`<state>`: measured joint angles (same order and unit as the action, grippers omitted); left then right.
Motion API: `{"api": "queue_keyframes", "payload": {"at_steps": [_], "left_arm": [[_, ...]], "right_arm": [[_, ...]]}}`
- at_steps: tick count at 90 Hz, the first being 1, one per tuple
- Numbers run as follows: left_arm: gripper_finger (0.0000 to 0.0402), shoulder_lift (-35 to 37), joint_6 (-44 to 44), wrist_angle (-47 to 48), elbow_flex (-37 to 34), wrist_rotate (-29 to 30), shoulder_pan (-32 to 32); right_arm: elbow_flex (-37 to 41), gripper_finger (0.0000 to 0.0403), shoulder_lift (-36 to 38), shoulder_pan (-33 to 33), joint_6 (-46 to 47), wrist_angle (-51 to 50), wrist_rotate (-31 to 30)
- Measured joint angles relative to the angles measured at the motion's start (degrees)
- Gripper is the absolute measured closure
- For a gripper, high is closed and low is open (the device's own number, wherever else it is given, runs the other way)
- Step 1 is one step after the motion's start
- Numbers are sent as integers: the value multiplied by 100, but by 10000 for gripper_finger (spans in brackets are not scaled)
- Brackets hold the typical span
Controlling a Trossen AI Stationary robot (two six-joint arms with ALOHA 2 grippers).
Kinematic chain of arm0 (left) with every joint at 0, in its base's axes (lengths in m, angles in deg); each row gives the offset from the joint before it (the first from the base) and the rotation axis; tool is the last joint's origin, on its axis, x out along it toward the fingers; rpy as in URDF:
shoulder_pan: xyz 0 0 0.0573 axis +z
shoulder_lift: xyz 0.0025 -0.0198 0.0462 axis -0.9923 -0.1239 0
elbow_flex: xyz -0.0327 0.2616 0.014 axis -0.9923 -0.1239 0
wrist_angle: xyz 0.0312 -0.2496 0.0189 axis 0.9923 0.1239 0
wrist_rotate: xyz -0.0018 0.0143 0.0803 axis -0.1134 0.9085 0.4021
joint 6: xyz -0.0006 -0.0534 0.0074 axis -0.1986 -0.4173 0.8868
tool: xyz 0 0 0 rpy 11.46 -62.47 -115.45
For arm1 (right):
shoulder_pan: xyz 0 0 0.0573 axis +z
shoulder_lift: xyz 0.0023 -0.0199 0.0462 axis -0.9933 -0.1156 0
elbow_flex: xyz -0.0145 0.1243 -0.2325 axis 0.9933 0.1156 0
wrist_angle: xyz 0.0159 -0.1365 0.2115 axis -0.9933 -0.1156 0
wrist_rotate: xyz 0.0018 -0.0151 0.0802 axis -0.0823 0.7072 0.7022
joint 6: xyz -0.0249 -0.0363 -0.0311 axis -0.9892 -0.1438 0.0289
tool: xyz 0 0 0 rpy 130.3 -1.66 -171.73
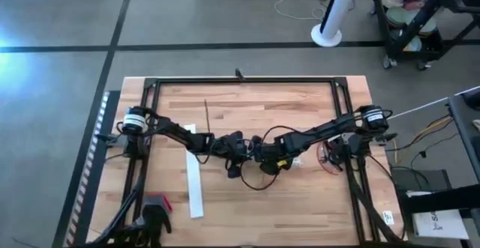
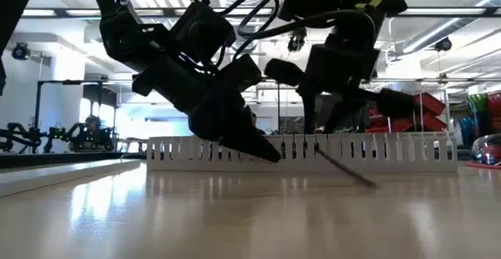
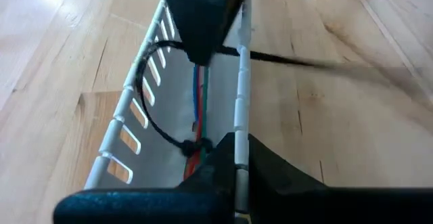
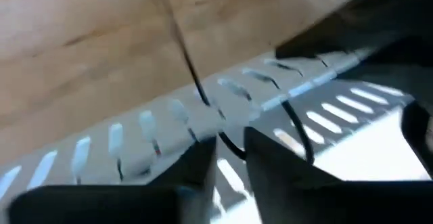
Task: Ziptie cables
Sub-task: Put the ziptied cable wires into the white cable duct
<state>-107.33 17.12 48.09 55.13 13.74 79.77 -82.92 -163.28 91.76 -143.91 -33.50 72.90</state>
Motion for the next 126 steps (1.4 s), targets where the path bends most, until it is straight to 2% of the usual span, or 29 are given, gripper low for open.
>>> {"api": "queue_keyframes", "payload": {"at_steps": [18,35,50,60,66,75,81,86,97,112,126], "left_arm": [[402,5,0,5,0,6,7],[402,13,-2,13,0,4,15],[402,16,-17,17,0,4,17],[402,16,-20,18,0,4,21],[402,16,-20,17,0,6,22],[402,16,-20,15,0,7,22],[402,16,-20,15,0,7,22],[402,16,-20,15,0,7,22],[402,18,-22,18,0,9,22],[402,18,-24,22,0,11,22],[402,18,-25,24,0,11,22]], "right_arm": [[-2,249,427,47,44,-371,-188],[0,240,587,73,159,-421,-82],[7,258,583,182,443,-519,-20],[23,267,585,415,734,-489,443],[157,272,553,551,914,-269,757],[395,278,480,729,1032,5,741],[513,284,493,775,1229,529,730],[618,291,502,788,1533,924,726],[734,320,491,767,2291,1066,728],[772,392,318,756,3798,1061,778],[832,399,199,808,5289,1165,791]]}}
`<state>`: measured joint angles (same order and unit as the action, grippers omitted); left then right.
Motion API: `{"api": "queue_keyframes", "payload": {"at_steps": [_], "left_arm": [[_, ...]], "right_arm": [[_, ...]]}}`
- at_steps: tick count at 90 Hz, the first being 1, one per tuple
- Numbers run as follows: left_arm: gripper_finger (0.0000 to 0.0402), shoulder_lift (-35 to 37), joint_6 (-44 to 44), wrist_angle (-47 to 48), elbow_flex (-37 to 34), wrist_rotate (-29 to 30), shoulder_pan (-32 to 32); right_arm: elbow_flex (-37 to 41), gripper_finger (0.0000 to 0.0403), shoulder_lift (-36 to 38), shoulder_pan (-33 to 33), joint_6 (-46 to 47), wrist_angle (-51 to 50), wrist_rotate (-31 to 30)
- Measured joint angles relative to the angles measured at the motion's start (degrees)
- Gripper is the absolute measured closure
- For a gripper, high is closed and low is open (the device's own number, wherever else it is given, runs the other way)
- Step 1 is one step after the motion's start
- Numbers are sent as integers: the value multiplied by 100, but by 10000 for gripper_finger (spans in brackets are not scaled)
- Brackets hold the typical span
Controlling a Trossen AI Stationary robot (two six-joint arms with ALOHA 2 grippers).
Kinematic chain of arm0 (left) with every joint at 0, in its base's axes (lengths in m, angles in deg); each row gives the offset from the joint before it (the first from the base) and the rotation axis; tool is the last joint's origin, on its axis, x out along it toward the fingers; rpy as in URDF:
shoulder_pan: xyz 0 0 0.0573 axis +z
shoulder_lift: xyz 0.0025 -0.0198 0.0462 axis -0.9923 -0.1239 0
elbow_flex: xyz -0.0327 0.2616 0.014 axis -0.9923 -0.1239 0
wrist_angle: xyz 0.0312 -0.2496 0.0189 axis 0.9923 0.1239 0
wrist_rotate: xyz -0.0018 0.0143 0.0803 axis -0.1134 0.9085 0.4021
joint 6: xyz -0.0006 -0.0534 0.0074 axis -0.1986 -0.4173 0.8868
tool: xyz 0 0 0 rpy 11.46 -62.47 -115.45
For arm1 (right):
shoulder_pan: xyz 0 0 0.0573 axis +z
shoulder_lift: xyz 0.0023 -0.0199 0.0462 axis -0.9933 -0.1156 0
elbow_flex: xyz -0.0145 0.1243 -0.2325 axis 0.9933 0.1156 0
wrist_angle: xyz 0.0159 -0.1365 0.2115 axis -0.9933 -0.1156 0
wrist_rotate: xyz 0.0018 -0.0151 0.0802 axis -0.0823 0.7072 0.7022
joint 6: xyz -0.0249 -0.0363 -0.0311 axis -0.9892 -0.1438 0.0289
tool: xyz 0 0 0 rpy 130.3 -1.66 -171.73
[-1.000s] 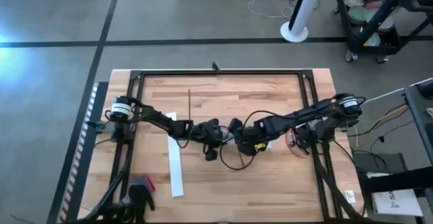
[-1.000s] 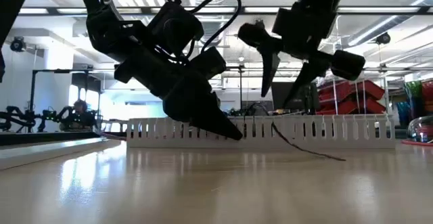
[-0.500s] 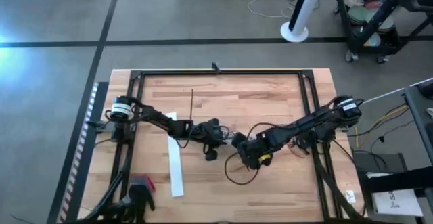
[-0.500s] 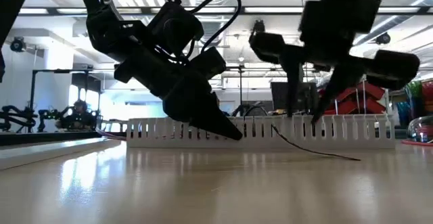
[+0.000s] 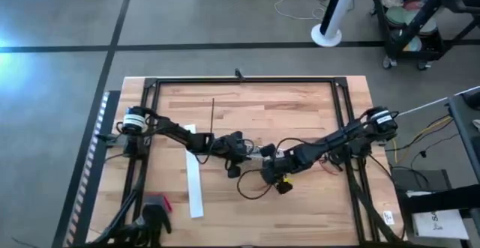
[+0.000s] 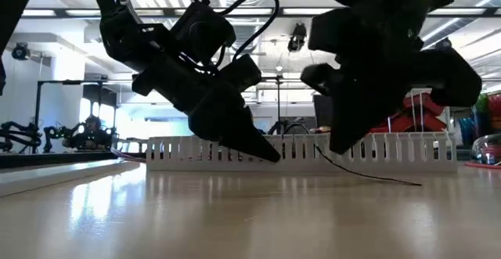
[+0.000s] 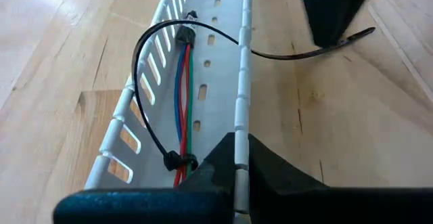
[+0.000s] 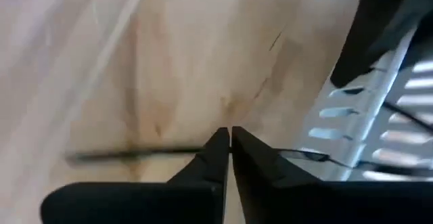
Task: Ziptie cables
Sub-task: Put the ziptied cable wires into the white cable duct
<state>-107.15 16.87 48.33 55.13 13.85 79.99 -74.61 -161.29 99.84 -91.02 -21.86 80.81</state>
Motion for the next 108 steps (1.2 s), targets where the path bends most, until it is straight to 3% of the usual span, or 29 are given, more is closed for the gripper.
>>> {"api": "queue_keyframes", "payload": {"at_steps": [19,35,54,79,108], "left_arm": [[402,2,0,6,0,2,0],[402,7,-1,22,0,2,0],[402,9,-3,24,0,2,2],[402,9,-3,23,0,2,2],[402,17,-25,39,0,2,4]], "right_arm": [[301,402,-3,140,821,-30,8],[214,403,29,344,962,-371,85],[106,403,143,384,929,-66,-525],[384,403,-18,423,1369,230,143],[370,403,185,561,1614,-735,857]]}}
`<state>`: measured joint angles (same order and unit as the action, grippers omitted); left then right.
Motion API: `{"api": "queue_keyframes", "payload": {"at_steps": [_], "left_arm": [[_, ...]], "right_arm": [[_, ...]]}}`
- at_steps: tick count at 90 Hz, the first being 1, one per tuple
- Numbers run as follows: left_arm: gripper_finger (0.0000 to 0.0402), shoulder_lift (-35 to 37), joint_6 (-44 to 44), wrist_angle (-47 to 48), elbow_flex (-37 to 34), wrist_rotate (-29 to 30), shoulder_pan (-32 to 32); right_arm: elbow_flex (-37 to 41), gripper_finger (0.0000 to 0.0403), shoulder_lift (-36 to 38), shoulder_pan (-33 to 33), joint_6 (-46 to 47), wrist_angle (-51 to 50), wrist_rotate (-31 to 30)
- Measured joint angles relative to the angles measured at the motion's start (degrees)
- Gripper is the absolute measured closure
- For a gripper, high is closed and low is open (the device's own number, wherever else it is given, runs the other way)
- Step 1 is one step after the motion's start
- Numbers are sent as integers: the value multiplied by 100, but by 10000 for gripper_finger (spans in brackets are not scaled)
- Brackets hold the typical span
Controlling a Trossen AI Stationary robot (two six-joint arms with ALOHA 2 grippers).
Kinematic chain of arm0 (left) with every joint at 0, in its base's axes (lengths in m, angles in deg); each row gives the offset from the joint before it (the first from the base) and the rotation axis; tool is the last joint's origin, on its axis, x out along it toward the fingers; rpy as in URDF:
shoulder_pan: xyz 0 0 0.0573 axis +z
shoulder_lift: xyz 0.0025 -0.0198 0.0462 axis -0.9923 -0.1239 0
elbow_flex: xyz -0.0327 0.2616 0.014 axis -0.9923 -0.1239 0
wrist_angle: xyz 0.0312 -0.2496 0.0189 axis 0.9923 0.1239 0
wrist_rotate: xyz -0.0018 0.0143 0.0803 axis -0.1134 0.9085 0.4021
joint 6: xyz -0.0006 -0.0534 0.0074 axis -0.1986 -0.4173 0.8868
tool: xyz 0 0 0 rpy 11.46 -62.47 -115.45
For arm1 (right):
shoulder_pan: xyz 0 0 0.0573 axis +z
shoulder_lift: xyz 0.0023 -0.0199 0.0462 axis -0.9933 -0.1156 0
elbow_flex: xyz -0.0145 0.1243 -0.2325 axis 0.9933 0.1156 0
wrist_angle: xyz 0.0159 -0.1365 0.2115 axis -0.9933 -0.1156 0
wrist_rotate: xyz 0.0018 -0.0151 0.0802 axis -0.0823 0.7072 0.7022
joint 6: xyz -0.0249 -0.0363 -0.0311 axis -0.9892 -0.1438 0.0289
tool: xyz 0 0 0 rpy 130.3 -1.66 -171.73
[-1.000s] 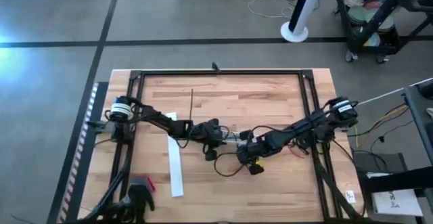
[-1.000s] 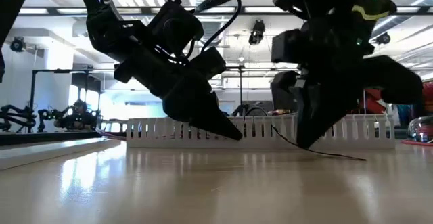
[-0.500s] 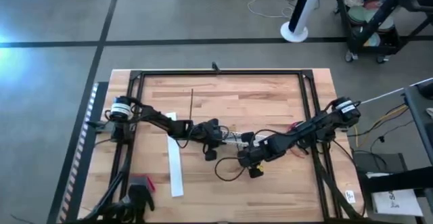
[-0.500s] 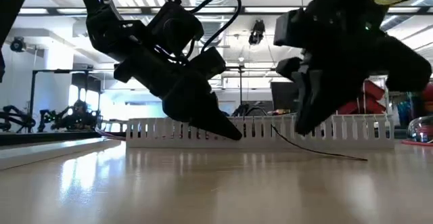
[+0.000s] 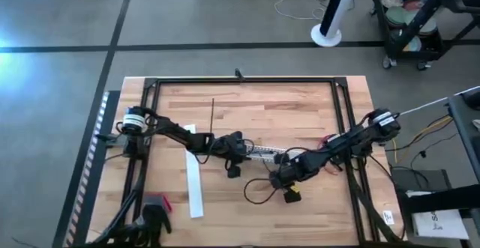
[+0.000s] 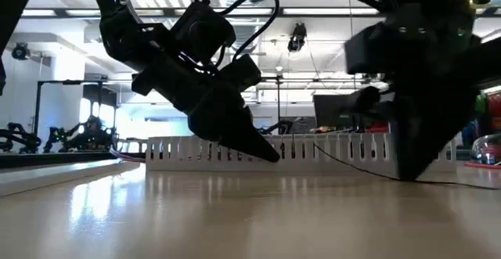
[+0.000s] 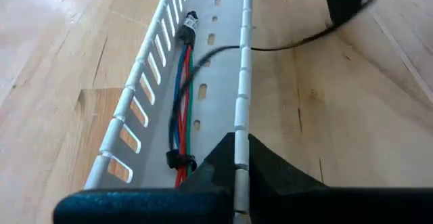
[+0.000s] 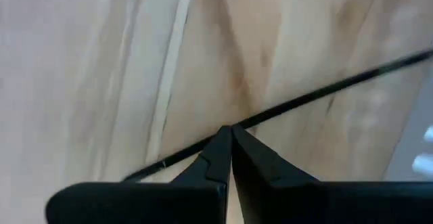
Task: Ziptie cables
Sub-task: Put the ziptied cable wires into the white cable duct
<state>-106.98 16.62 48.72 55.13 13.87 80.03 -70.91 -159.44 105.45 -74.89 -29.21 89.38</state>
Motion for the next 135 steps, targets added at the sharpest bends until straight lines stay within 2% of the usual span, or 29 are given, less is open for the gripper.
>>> {"api": "queue_keyframes", "payload": {"at_steps": [11,20,31,42,55,69,76,82,89,97,102,108,117,128,135], "left_arm": [[402,4,-5,3,0,0,8],[402,7,-3,5,0,0,14],[402,7,-3,4,0,-3,24],[402,13,-24,9,0,-2,29],[402,28,-39,52,0,-2,30],[402,36,-40,64,-2,-2,35],[402,46,-42,92,-2,0,37],[402,48,-41,99,-2,-2,40],[402,48,-40,99,-2,0,40],[402,48,-39,97,-2,-2,44],[402,48,-16,97,-2,-2,44],[402,48,73,105,-2,-2,44],[402,48,101,107,-2,-6,44],[402,48,205,103,-2,-170,46],[402,48,251,107,-2,-267,50]], "right_arm": [[-125,403,312,-10,-66,-277,-106],[-191,403,678,-43,-169,-70,-715],[-66,403,614,-97,-259,142,-1178],[19,403,320,-124,-262,712,-1076],[53,403,-105,-71,-212,908,-289],[15,403,-133,-54,0,633,145],[-60,403,43,-32,-39,64,317],[-213,403,324,-21,-213,-283,207],[-421,403,804,-83,-422,-362,-465],[-411,403,1226,-286,-713,-492,-1238],[-387,403,1353,-548,-885,-487,-1387],[-358,403,1494,-937,-1330,-607,-1346],[-334,403,1422,-1362,-2480,-569,-923],[-329,403,1049,-1562,-4022,-535,-627],[-333,403,767,-1587,-4679,-467,-616]]}}
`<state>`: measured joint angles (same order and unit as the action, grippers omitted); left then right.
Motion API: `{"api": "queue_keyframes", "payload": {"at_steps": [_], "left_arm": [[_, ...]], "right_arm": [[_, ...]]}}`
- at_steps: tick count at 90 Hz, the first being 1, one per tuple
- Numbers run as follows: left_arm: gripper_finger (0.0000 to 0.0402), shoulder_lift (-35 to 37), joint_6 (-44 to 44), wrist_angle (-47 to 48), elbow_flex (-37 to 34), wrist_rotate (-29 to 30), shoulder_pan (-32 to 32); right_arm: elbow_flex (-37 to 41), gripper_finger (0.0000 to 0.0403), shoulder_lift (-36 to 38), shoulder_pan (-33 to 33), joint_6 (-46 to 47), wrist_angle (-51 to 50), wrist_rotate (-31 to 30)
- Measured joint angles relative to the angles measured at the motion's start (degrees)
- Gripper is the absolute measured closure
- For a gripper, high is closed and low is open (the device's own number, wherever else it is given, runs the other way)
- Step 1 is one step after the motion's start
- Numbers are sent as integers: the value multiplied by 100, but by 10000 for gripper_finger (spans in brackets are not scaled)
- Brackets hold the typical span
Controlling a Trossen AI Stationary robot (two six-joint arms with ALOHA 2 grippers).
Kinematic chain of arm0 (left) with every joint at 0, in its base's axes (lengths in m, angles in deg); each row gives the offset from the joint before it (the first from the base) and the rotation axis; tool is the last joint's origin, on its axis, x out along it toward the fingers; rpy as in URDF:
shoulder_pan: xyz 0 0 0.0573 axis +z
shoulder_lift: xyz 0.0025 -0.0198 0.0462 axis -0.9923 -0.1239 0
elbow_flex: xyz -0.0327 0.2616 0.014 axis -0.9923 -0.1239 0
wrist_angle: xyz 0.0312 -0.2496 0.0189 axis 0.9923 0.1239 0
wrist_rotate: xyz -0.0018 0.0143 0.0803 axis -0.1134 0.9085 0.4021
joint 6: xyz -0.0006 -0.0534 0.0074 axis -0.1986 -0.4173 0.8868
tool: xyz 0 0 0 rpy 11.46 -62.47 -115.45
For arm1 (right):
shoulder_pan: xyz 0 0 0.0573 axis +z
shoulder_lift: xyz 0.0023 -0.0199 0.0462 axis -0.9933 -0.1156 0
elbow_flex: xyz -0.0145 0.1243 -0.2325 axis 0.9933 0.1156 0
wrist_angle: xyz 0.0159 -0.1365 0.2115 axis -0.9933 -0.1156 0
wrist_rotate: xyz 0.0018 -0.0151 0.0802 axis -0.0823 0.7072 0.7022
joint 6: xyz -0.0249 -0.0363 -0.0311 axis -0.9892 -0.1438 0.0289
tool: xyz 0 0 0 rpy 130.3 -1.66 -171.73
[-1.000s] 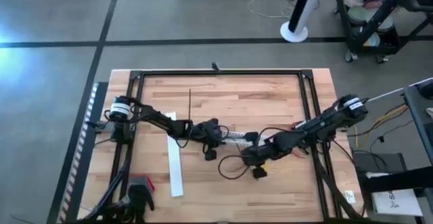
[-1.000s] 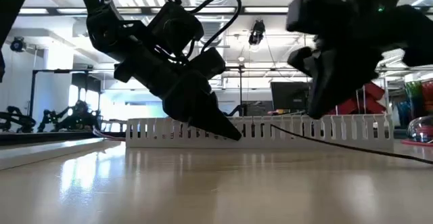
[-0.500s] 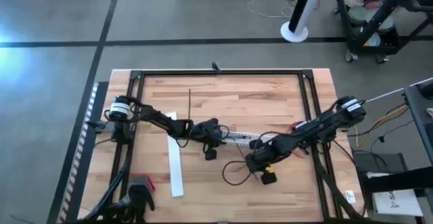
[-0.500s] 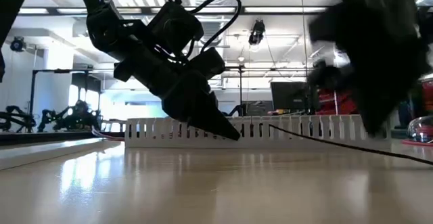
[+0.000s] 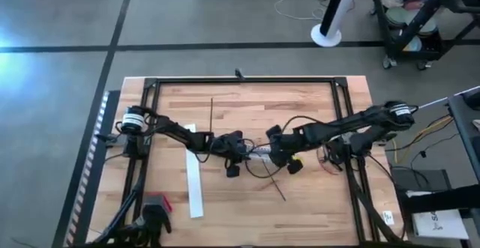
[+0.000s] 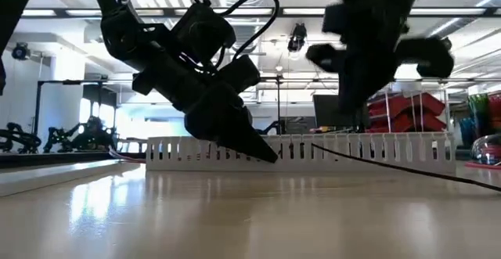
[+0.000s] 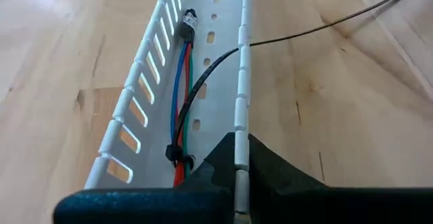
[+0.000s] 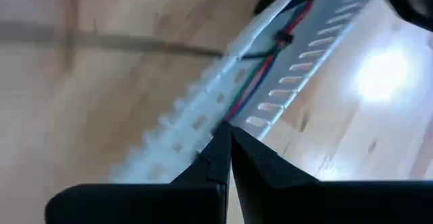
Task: Ziptie cables
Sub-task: Put the ziptied cable wires into the white cable duct
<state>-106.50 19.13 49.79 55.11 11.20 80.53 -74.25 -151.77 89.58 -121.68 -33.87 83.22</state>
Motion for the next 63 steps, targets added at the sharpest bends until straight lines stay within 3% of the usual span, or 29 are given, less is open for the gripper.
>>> {"api": "queue_keyframes", "payload": {"at_steps": [18,63], "left_arm": [[402,2,145,-7,-2,-198,-4],[401,63,136,-76,31,-339,0]], "right_arm": [[-19,403,-494,11,-899,89,9],[-66,403,-950,102,-1721,174,-323]]}}
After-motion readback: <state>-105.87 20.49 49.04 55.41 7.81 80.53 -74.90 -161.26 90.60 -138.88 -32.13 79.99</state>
